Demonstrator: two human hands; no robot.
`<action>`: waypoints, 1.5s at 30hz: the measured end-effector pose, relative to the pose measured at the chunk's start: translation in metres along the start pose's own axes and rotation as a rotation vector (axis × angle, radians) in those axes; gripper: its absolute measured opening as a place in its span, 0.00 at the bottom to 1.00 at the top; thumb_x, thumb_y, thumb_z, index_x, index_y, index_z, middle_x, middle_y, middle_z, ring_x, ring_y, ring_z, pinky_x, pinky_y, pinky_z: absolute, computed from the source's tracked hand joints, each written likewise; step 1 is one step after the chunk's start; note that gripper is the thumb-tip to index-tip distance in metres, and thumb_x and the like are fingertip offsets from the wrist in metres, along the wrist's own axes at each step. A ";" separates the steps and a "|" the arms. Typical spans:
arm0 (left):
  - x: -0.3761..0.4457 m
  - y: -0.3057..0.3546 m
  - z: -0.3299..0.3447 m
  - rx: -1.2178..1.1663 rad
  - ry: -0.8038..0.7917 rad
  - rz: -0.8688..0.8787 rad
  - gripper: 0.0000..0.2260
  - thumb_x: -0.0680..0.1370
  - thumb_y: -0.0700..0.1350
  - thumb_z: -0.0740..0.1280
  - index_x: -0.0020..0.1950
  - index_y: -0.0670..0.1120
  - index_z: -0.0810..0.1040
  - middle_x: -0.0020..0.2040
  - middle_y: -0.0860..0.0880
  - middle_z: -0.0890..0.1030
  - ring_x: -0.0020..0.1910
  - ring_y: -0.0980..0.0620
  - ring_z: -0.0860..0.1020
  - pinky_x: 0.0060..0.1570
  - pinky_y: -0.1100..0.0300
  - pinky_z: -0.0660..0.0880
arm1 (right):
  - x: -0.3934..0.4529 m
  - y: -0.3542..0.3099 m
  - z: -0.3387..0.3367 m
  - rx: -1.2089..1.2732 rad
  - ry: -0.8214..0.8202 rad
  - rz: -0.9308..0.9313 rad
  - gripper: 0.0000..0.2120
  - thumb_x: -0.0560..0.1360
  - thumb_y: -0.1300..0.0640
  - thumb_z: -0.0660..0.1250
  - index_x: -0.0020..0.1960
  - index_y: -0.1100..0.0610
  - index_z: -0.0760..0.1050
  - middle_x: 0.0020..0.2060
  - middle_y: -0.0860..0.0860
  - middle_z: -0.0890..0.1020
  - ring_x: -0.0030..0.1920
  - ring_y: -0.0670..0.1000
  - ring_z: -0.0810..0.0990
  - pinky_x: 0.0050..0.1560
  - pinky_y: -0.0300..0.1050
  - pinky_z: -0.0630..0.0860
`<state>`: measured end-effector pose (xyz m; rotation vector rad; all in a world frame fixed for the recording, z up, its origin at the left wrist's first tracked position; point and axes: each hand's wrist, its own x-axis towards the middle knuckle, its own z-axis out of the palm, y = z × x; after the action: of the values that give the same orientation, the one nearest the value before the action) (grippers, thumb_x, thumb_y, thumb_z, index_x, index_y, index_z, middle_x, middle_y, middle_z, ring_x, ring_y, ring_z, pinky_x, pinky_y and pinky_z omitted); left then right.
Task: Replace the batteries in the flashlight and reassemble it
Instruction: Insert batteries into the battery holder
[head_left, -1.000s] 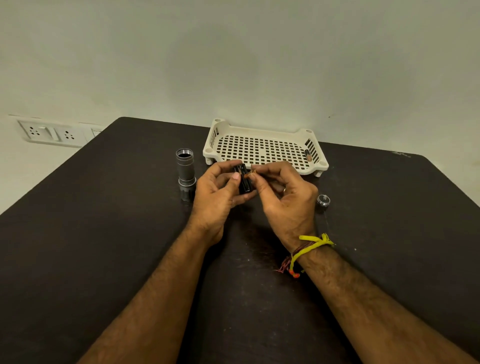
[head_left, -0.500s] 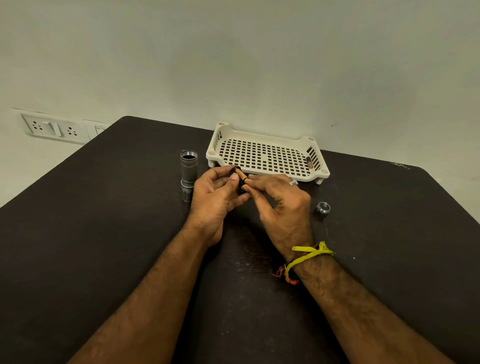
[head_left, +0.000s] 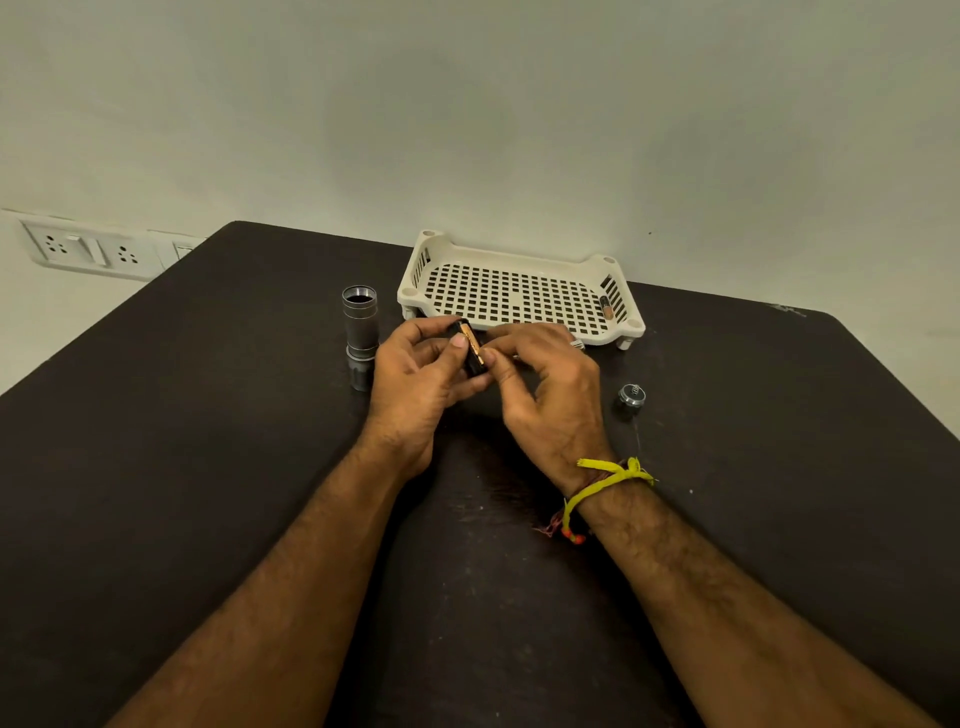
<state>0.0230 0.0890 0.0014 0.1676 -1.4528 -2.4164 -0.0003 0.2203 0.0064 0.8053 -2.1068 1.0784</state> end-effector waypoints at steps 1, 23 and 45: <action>0.000 -0.001 0.000 0.012 0.000 0.009 0.09 0.80 0.35 0.65 0.60 0.39 0.75 0.46 0.43 0.83 0.43 0.49 0.86 0.38 0.59 0.82 | 0.000 0.001 -0.001 0.015 0.059 0.033 0.03 0.75 0.65 0.71 0.44 0.60 0.83 0.43 0.51 0.85 0.47 0.51 0.81 0.51 0.49 0.77; 0.005 -0.012 0.005 0.245 0.010 0.119 0.15 0.72 0.38 0.76 0.53 0.49 0.76 0.50 0.44 0.80 0.40 0.43 0.86 0.41 0.48 0.84 | 0.080 0.043 0.006 -0.588 -0.207 0.631 0.13 0.75 0.64 0.62 0.59 0.63 0.77 0.60 0.61 0.80 0.63 0.63 0.78 0.60 0.52 0.75; 0.008 -0.014 0.005 0.198 0.005 0.096 0.12 0.79 0.35 0.67 0.57 0.51 0.75 0.50 0.43 0.80 0.47 0.44 0.85 0.47 0.51 0.83 | 0.112 0.073 0.029 -0.683 -0.150 0.638 0.12 0.78 0.62 0.65 0.59 0.65 0.76 0.59 0.62 0.81 0.61 0.63 0.80 0.55 0.52 0.77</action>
<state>0.0110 0.0965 -0.0080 0.1453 -1.6582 -2.1936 -0.1310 0.2046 0.0434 -0.1344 -2.6956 0.4931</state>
